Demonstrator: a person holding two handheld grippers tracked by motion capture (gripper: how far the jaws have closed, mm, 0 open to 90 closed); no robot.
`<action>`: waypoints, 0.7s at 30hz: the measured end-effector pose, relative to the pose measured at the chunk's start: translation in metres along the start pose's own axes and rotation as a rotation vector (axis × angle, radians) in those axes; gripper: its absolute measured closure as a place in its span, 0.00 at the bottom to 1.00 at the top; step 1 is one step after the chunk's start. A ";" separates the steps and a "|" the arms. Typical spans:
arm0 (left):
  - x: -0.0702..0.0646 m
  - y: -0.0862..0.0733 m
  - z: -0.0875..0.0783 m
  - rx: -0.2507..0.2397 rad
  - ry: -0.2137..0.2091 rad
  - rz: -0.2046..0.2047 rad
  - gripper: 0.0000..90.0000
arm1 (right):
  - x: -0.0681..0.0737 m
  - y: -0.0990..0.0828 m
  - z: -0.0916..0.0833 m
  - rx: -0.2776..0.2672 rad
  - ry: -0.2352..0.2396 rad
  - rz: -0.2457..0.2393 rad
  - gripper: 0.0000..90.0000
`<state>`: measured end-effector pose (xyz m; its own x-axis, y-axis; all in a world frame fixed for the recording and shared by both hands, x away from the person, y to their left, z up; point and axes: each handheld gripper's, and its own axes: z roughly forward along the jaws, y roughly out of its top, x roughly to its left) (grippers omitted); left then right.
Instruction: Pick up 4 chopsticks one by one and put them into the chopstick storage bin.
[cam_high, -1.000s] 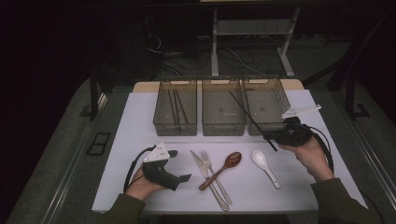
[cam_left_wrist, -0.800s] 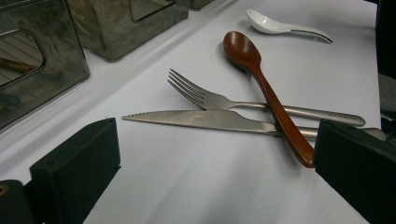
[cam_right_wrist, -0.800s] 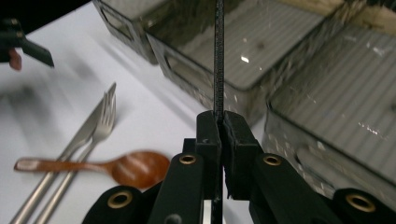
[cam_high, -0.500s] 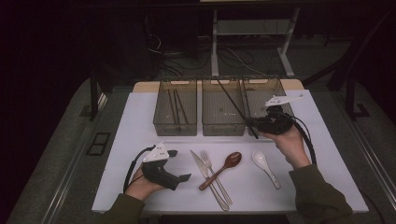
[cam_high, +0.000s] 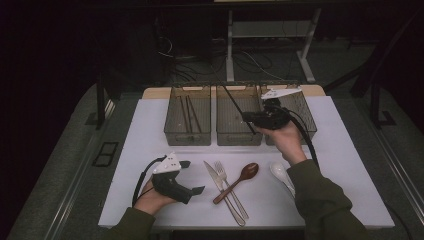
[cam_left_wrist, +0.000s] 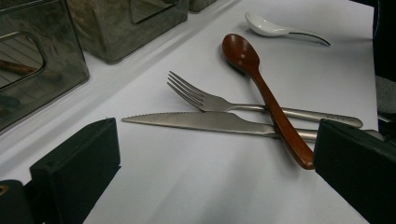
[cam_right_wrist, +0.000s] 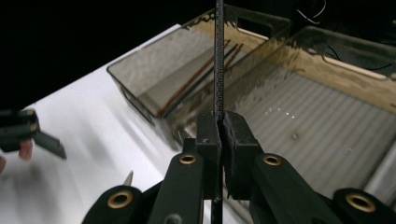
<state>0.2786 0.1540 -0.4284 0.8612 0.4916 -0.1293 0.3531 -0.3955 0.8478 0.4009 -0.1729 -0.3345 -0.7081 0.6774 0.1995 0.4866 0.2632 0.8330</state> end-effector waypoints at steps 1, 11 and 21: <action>0.000 0.000 0.000 0.001 -0.001 0.002 0.00 | 0.001 0.003 0.003 -0.003 -0.003 -0.001 0.94; 0.000 0.000 0.000 -0.007 -0.002 0.004 0.00 | 0.015 0.030 0.044 -0.022 0.000 0.009 0.94; 0.000 0.000 -0.001 -0.006 -0.008 0.004 0.00 | 0.034 0.044 0.085 -0.017 0.005 0.014 0.94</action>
<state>0.2786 0.1550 -0.4275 0.8653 0.4840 -0.1303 0.3477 -0.3924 0.8516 0.4415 -0.0795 -0.3351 -0.7040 0.6774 0.2133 0.4871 0.2420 0.8391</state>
